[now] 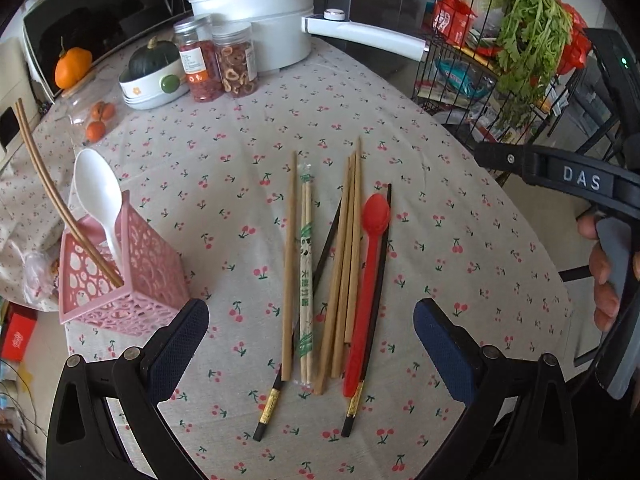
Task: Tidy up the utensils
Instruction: 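Reach the left tool to a single bamboo chopstick and grasp it, then lift the bamboo chopstick with the left tool while the right tool grasps the wrapped chopsticks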
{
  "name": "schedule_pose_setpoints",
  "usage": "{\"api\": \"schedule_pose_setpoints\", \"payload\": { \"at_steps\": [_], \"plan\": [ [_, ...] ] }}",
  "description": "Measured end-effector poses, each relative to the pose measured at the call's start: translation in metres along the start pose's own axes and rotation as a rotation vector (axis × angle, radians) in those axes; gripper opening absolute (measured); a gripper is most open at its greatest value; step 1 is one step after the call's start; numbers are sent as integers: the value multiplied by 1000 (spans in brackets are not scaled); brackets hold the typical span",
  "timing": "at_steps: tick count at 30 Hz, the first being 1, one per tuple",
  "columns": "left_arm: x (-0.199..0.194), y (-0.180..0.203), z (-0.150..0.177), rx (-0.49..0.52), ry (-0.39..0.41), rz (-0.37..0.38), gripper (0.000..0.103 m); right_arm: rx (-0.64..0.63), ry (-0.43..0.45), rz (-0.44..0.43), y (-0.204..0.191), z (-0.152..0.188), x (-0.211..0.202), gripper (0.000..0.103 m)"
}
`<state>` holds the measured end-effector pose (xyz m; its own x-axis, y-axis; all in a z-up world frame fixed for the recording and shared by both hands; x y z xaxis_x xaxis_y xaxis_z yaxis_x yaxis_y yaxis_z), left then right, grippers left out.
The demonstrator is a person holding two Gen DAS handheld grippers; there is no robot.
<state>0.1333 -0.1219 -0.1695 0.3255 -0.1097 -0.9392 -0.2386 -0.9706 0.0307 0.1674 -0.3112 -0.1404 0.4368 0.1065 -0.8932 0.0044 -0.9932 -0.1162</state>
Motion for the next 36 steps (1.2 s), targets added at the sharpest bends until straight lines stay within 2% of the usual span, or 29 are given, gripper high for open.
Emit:
{"api": "schedule_pose_setpoints", "payload": {
  "at_steps": [3,6,8,11,14,25,29,33,36],
  "plan": [
    [13,-4,-24,-54,6,-4,101,30,-24,-1,12,-2,7,86],
    [27,-11,-46,-83,18,-14,75,74,-55,-29,20,-4,13,86],
    [41,-16,-58,-91,7,-23,49,108,-73,-53,24,-5,17,86],
    [62,-23,-67,-118,-32,-11,29,138,-101,-88,23,-6,22,86],
    [79,-29,-72,-130,-61,-15,19,140,-114,-112,17,-9,25,86],
    [117,-30,-83,-120,-137,-49,13,138,-135,-147,6,-14,32,86],
    [119,-32,-85,-103,-127,-73,7,146,-140,-144,7,-14,34,86],
    [106,-29,-83,-108,-106,-28,6,153,-147,-139,7,-14,38,86],
    [80,-21,-80,-56,-55,-22,6,138,-157,-128,4,-13,43,86]
  ]
}}
Point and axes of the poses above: each gripper's, at about its wrist camera, not at the fingertips, and x roughly the way its jaws point, y to its right, z to its underside, the point moved 8 cm from there along x, roughly the way its jaws point, and after that the axes turned 7 degrees about -y, right-handed, at the moved point
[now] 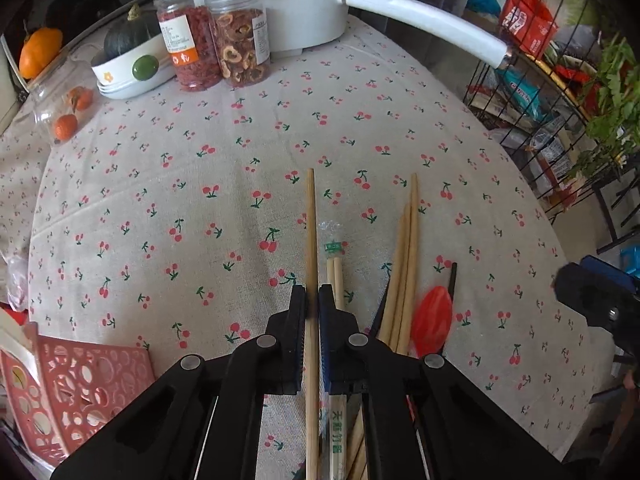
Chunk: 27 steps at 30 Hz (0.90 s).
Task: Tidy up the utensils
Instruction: 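Lift the bamboo chopstick with the left tool while the right tool grasps the wrapped chopsticks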
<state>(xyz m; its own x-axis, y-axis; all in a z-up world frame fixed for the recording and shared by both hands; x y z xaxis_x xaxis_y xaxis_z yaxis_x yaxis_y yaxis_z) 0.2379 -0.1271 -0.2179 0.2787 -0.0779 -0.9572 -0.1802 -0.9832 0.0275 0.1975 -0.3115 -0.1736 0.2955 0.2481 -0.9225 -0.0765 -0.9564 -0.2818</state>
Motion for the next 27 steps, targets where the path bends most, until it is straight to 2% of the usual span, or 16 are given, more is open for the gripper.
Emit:
{"api": "schedule_pose_setpoints", "payload": {
  "at_steps": [5,11,14,20,24,27],
  "plan": [
    [-50,8,14,73,90,22,6,-18,-20,1,-8,2,9,86],
    [-103,0,47,108,174,67,6,-58,-42,-3,-22,8,19,86],
    [-124,-9,65,108,211,84,6,-86,-58,-34,-31,12,24,83],
    [-145,-38,90,69,262,124,6,-124,-94,-95,-49,18,35,49],
    [-152,-51,97,46,269,155,6,-129,-118,-143,-68,21,42,43],
    [-156,-57,104,44,279,169,6,-158,-119,-130,-85,23,48,42]
  ]
}}
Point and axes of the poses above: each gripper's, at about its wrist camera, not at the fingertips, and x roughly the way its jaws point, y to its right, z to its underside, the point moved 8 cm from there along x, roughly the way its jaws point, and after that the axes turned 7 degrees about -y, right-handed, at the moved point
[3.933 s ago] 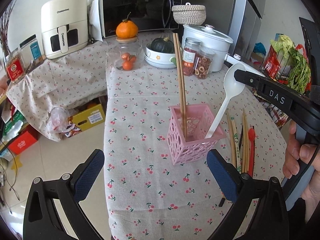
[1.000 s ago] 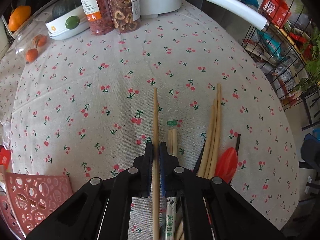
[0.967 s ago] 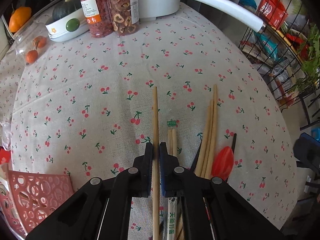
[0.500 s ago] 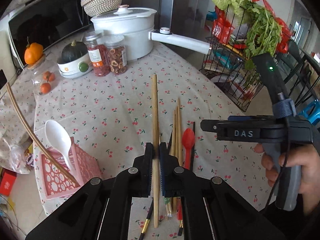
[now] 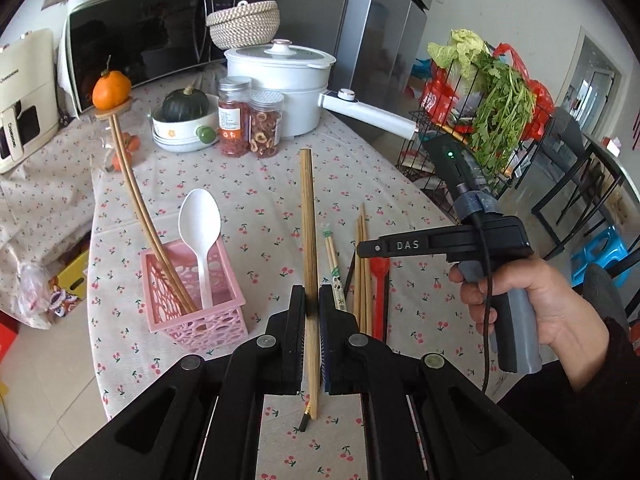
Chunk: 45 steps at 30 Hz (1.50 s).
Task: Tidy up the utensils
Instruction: 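Lift the bamboo chopstick with the left tool while the right tool grasps the wrapped chopsticks, then lower the bamboo chopstick into the pink basket and open the left tool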
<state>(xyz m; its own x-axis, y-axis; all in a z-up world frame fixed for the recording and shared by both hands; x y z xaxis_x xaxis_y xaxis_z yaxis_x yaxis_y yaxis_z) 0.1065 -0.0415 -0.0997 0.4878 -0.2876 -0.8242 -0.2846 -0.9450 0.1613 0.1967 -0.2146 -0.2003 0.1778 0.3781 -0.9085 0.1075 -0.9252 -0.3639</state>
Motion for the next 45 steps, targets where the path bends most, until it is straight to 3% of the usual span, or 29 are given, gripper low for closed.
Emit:
{"api": "schedule_pose_setpoints", "payload": {
  "at_steps": [5,13,17,20,24,32,37,40,45],
  "plan": [
    [-13,-12,11,-14,18,12,6,-37,-20,27,-25,-6,21,37],
    [-25,-41,23,-63,30,6,6,-94,-71,158,-40,-16,59,26],
    [-29,-51,23,-80,39,3,6,-114,-78,221,-41,-18,68,14],
    [-39,-54,20,-84,64,4,6,-115,-67,216,-42,-19,68,4],
    [-63,-51,12,-67,124,7,6,-124,7,216,-44,-23,48,4],
    [-127,-53,-18,-57,328,-22,6,-104,203,69,-62,-20,-28,4],
    [-147,-63,-35,-70,425,-47,6,-131,280,35,-77,-10,-58,4],
    [-140,-71,-43,-73,425,-86,6,-154,317,26,-82,-2,-72,4],
    [-100,-93,-50,-102,341,-148,6,-186,359,21,-87,3,-86,4]
  ]
}}
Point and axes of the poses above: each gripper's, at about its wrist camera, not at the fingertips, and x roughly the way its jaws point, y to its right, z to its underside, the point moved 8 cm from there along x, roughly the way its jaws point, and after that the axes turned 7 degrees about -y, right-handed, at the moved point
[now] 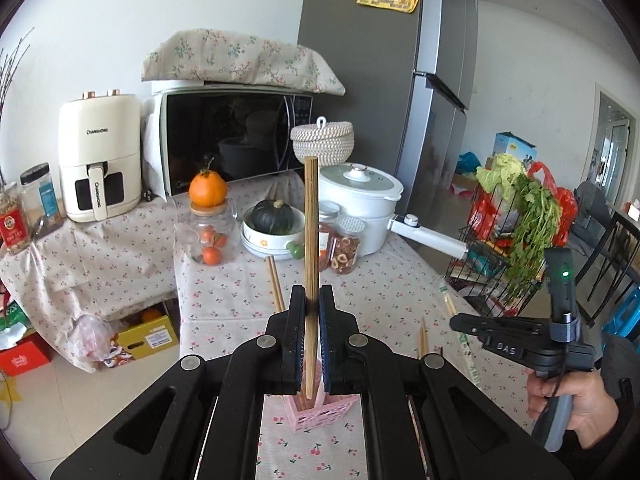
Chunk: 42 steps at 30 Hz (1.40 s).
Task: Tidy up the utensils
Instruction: 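Lower the bamboo chopstick into the pink basket and open the left tool, then lower the wrapped chopsticks into the pink basket and open the right tool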
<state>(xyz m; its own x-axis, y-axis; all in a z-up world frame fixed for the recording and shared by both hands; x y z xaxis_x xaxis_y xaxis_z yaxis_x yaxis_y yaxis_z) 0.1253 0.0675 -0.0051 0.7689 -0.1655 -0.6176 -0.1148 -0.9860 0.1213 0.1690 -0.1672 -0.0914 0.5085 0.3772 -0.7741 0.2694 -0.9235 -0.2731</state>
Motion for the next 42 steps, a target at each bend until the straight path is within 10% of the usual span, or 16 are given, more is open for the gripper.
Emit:
{"api": "schedule_pose_setpoints", "payload": {
  "at_steps": [15,20,42],
  "plan": [
    [78,-10,37,-59,-223,-14,9,-20,26,9,-1,0,-5,4],
    [76,-12,46,-84,-234,-30,66,-20,63,-3,-8,0,-11,4],
    [59,-53,110,-134,-429,-56,77,14,456,-115,-120,-52,-37,5]
  ]
}}
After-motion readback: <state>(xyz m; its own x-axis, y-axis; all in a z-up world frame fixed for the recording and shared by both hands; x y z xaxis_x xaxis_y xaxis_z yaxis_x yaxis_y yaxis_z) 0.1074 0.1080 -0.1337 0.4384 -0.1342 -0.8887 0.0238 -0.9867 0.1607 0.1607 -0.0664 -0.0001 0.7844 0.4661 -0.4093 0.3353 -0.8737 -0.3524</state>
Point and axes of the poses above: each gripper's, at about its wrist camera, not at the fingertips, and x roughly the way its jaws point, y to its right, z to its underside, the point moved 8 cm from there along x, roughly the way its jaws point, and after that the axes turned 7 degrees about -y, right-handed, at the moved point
